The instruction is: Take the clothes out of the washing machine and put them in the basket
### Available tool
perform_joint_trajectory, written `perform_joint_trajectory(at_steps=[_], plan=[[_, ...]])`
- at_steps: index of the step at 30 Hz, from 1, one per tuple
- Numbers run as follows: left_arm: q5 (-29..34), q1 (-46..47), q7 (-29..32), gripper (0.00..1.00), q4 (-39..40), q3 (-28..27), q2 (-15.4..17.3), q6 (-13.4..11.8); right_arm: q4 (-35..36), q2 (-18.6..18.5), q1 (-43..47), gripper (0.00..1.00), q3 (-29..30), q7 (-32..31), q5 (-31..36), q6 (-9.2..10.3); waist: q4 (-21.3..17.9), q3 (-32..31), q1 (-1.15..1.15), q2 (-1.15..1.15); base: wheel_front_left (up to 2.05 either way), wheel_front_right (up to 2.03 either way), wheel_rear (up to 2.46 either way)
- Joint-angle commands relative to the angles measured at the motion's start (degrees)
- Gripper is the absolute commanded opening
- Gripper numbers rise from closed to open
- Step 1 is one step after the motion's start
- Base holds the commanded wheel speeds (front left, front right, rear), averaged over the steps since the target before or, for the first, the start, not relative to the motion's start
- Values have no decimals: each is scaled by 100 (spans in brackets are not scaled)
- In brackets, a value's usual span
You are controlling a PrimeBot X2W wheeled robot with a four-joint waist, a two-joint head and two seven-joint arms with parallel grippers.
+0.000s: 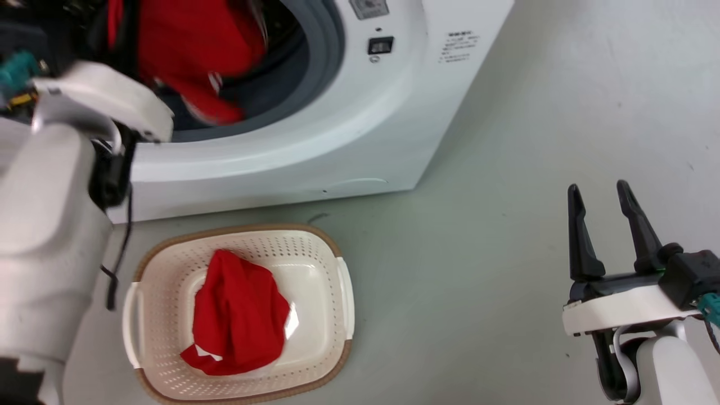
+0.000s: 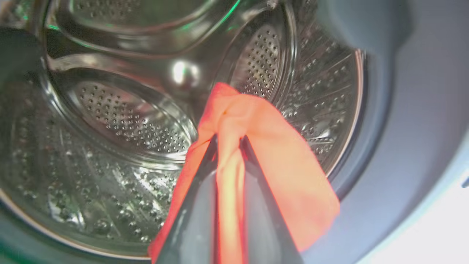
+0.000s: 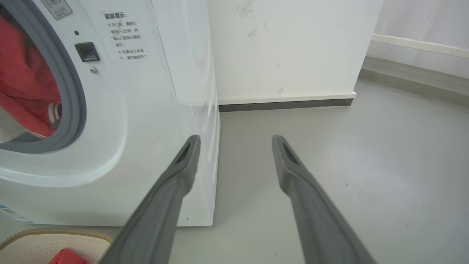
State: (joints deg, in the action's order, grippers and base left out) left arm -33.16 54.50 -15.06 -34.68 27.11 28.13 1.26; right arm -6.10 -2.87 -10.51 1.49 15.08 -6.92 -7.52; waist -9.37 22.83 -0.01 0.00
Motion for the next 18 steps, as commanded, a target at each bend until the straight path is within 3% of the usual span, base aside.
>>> perform_joint_trajectory(at_steps=[1, 9, 18], plan=[[105, -255, -15, 0, 261, -131, -43, -41, -16, 0, 35, 100, -2, 15, 59, 5, 165, -177, 1, 0, 0, 0, 0], [630, -1546, -15, 0, 1627, -525, -290, -96, -82, -1, 164, 100, 14, 15, 132, 6, 412, -453, 1, 0, 0, 0, 0], [629, -2966, -15, 0, 2823, -433, -664, 157, -114, -1, 264, 100, 27, 14, 201, 6, 647, -610, 1, 0, 0, 0, 0]])
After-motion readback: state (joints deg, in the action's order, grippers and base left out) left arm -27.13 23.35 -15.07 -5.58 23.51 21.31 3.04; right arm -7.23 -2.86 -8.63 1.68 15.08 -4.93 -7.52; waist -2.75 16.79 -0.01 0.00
